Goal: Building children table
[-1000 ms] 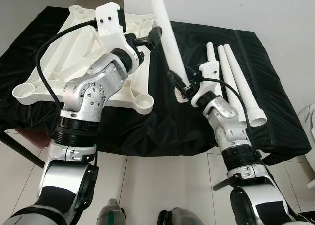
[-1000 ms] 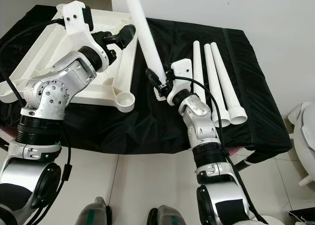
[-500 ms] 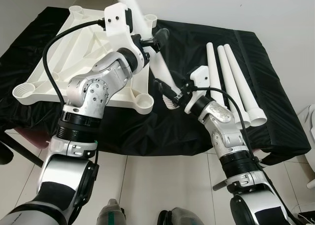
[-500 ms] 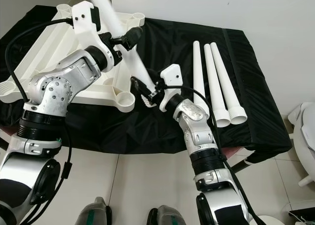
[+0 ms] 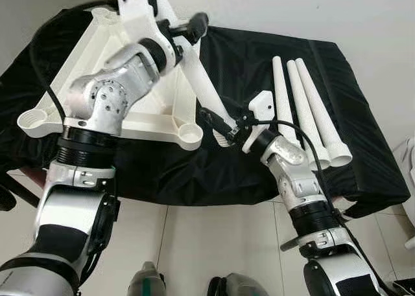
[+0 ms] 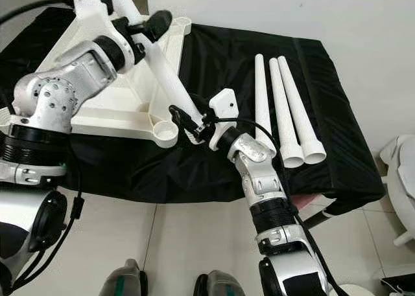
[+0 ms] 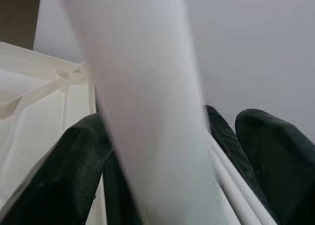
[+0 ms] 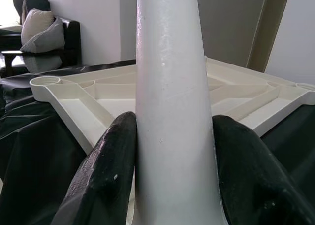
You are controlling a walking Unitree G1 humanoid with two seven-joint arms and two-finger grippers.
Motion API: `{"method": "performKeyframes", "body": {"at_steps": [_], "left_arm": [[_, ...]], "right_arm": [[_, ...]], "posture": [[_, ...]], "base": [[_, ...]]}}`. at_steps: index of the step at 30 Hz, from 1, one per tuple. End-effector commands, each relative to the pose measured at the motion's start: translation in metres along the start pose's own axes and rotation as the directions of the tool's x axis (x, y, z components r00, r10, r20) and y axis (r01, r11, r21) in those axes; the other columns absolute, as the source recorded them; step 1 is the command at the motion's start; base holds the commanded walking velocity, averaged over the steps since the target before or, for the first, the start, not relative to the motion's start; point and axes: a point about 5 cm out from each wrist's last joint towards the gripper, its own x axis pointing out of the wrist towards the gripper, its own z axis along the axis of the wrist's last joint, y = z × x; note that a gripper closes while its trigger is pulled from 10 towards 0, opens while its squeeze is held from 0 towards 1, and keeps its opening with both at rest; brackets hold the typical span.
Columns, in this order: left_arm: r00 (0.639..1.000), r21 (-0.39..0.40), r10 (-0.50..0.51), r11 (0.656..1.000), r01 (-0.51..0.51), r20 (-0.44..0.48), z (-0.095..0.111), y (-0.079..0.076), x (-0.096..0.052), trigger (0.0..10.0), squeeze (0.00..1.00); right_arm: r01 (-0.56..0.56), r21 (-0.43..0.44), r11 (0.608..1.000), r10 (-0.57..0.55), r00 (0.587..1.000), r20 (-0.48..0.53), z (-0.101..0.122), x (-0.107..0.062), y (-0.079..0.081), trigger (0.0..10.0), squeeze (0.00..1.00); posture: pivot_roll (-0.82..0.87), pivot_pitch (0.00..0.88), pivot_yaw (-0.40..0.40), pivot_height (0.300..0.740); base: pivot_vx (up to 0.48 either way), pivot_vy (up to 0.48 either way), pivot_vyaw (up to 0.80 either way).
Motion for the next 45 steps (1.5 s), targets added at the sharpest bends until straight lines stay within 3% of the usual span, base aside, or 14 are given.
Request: {"method": "performKeyframes", "body": {"at_steps": [1,12,23,24,26,27,43,44,45], "left_arm": [[0.897,0.005,-0.442,0.897,0.442,0.005,0.004,-0.026,-0.004,10.0,0.00],[0.868,-0.060,-0.495,0.868,0.492,-0.042,-0.020,-0.043,-0.007,10.0,0.00],[0.862,-0.070,-0.504,0.863,0.500,-0.059,-0.025,-0.046,-0.007,10.0,0.00],[0.863,-0.070,-0.503,0.864,0.499,-0.052,-0.022,-0.045,-0.007,9.0,0.00],[0.863,-0.070,-0.502,0.864,0.499,-0.047,-0.021,-0.045,-0.007,9.0,0.00],[0.865,-0.073,-0.501,0.865,0.497,-0.041,-0.019,-0.044,-0.006,0.0,0.00],[0.858,-0.038,-0.512,0.859,0.511,-0.030,-0.017,-0.047,-0.008,0.0,0.00],[0.860,-0.016,-0.508,0.861,0.508,-0.034,-0.016,-0.048,-0.007,10.0,0.00],[0.860,-0.016,-0.508,0.861,0.508,-0.034,-0.016,-0.048,-0.007,10.0,0.00]], "right_arm": [[0.014,-0.012,1.000,-0.014,1.000,0.014,0.002,-0.001,-0.001,10.0,0.00],[0.025,-0.019,0.999,-0.025,0.999,0.026,0.004,0.000,-0.003,10.0,0.00],[0.028,-0.025,0.999,-0.027,0.999,0.031,0.006,0.001,-0.004,10.0,0.00],[0.027,-0.026,0.999,-0.027,0.999,0.029,0.006,0.001,-0.004,10.0,0.00],[0.027,-0.026,0.999,-0.026,0.999,0.028,0.005,0.001,-0.004,10.0,0.00],[0.027,-0.026,0.999,-0.026,0.999,0.028,0.005,0.001,-0.004,10.0,0.00],[0.042,-0.009,0.999,-0.042,0.999,-0.011,0.003,0.002,-0.006,10.0,0.00],[0.043,0.001,0.999,-0.043,0.999,-0.020,0.003,0.003,-0.007,10.0,1.00],[0.043,0.001,0.999,-0.043,0.999,-0.020,0.003,0.003,-0.007,10.0,1.00]], "posture": [[0.03,0.000,-0.029,0.740],[0.03,0.000,-0.032,0.740],[0.03,0.000,-0.032,0.740],[0.03,0.000,-0.032,0.740],[0.03,0.000,-0.032,0.740],[0.03,0.000,-0.031,0.740],[0.03,0.000,-0.031,0.740],[0.03,0.000,-0.033,0.740],[0.03,0.000,-0.033,0.740]], "base": [[0.000,0.000,0.00],[0.000,0.000,0.00],[0.000,0.000,0.00],[0.000,0.000,0.00],[0.000,0.000,0.00],[0.000,0.000,0.00],[0.000,0.000,0.00],[0.000,0.000,0.00],[0.000,0.000,0.00]]}}
